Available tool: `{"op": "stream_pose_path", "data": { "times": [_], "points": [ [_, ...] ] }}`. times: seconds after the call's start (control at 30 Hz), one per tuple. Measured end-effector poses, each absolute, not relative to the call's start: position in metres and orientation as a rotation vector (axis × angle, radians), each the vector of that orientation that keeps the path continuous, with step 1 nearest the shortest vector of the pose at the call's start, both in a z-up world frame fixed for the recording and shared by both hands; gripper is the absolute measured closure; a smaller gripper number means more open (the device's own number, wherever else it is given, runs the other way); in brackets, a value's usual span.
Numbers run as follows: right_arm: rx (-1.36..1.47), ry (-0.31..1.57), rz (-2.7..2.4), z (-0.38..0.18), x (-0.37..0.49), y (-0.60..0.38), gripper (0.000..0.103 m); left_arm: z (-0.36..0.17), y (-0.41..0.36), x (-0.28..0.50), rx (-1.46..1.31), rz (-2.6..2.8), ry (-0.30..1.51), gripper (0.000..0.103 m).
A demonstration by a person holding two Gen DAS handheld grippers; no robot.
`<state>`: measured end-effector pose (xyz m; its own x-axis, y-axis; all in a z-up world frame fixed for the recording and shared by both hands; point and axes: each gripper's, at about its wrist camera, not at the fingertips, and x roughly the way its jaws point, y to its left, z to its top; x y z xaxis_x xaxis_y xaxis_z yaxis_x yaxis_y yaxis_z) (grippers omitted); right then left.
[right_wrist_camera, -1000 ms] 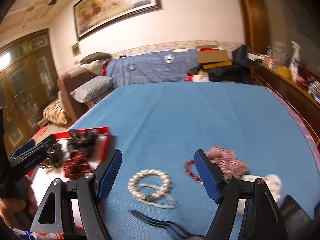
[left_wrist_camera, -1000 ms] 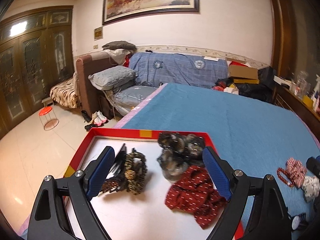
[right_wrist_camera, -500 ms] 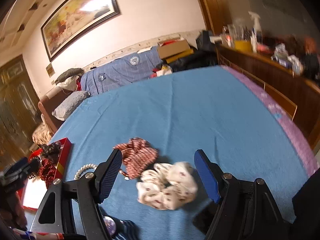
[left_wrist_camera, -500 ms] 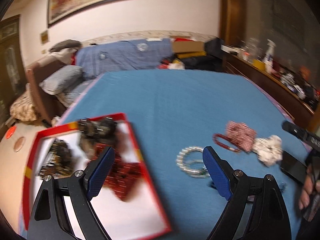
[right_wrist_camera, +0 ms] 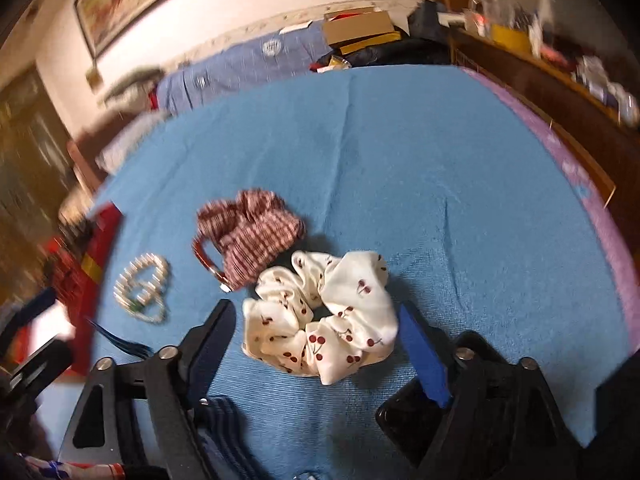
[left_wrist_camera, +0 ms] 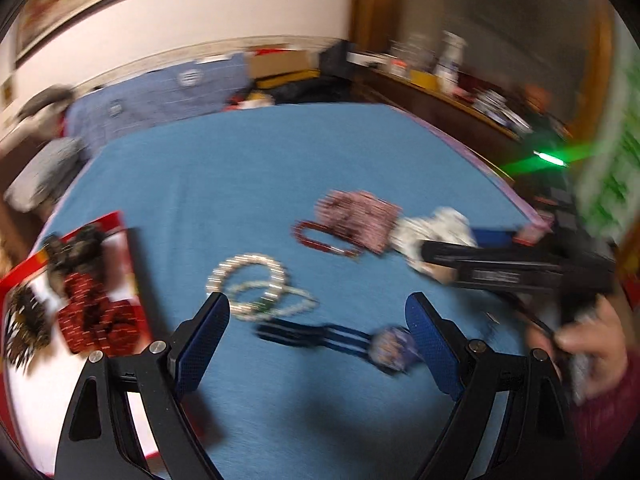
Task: Organize jewelry
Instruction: 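Grasp the white cherry-print scrunchie with the right gripper while the left moves over the blue-strap watch, then grasp the blue-strap watch by its face with the left gripper while the right holds the scrunchie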
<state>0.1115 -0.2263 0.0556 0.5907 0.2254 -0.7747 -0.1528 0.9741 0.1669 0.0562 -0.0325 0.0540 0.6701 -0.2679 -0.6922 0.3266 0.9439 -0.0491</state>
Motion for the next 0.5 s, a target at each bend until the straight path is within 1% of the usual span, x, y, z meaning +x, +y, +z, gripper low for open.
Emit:
{"op": "stream_pose_path", "data": {
  "times": [0.07,0.1,0.13,0.17,0.2,0.27,0.3,0.4,0.5],
  "points": [
    [0.002,0.938,0.188,0.047,0.112,-0.214,0.017,0.049,-0.047,0.047,0.148,-0.427,0.768,0.015],
    [-0.025,0.953,0.172,0.042,0.113,-0.211,0.019,0.045,-0.055,0.043,0.185,-0.475,0.775,0.015],
    [-0.04,0.971,0.164,0.038,0.115,-0.209,0.025,0.04,-0.063,0.039,0.228,-0.503,0.776,0.015],
    [-0.052,0.975,0.151,0.035,0.116,-0.209,0.036,0.036,-0.07,0.034,0.27,-0.517,0.769,0.015],
    [-0.07,0.95,0.144,0.037,0.114,-0.209,0.06,0.032,-0.075,0.032,0.295,-0.533,0.767,0.015],
    [-0.044,0.948,0.153,0.04,0.112,-0.213,0.077,0.023,-0.084,0.029,0.358,-0.565,0.773,0.015],
    [-0.024,0.95,0.148,0.04,0.112,-0.218,0.081,0.02,-0.088,0.03,0.387,-0.568,0.773,0.015],
    [0.079,0.948,0.155,0.045,0.112,-0.236,0.081,0.009,-0.094,0.035,0.463,-0.591,0.793,0.015],
    [0.125,0.944,0.155,0.048,0.112,-0.243,0.081,-0.001,-0.1,0.046,0.514,-0.571,0.801,0.015]
  ]
}}
